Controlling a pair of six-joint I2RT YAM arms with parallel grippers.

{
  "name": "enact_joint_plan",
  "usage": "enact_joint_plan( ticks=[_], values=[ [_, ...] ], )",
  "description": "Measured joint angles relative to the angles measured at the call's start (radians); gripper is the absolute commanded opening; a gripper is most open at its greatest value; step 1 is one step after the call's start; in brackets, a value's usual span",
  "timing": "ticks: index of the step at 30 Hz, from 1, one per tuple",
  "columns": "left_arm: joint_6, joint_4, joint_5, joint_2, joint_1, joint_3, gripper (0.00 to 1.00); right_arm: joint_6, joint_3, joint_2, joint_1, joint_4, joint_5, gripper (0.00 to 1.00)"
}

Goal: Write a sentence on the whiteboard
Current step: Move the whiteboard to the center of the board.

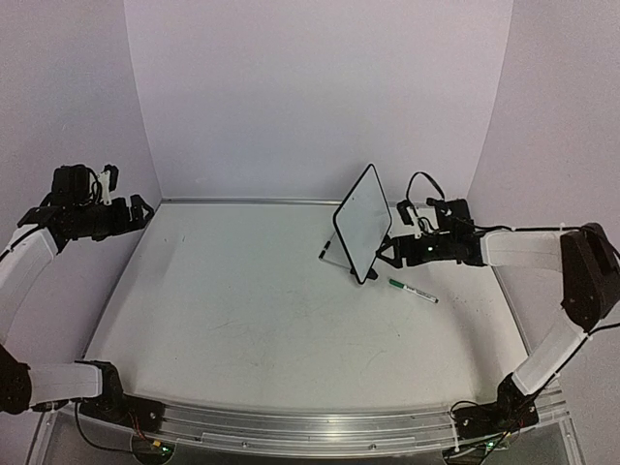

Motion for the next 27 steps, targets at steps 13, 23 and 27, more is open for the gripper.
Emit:
enact_joint_plan(
  ticks=[13, 23, 27],
  values=[
    [0.053, 0.022, 0.082, -0.009, 0.0, -0.016, 1.0, -0.092, 0.113, 0.269, 0.039, -0.034, 0.013, 0.57],
    [0.055, 0.022, 0.098, -0.008, 0.0, -0.021, 1.0, -0.125, 0.176, 0.369, 0.039, -0.037, 0.028, 0.56],
    [0.055, 0.022, 0.107, -0.002, 0.0, -0.021, 0.99, -0.138, 0.19, 0.38, 0.04, -0.04, 0.029, 0.54]
  ],
)
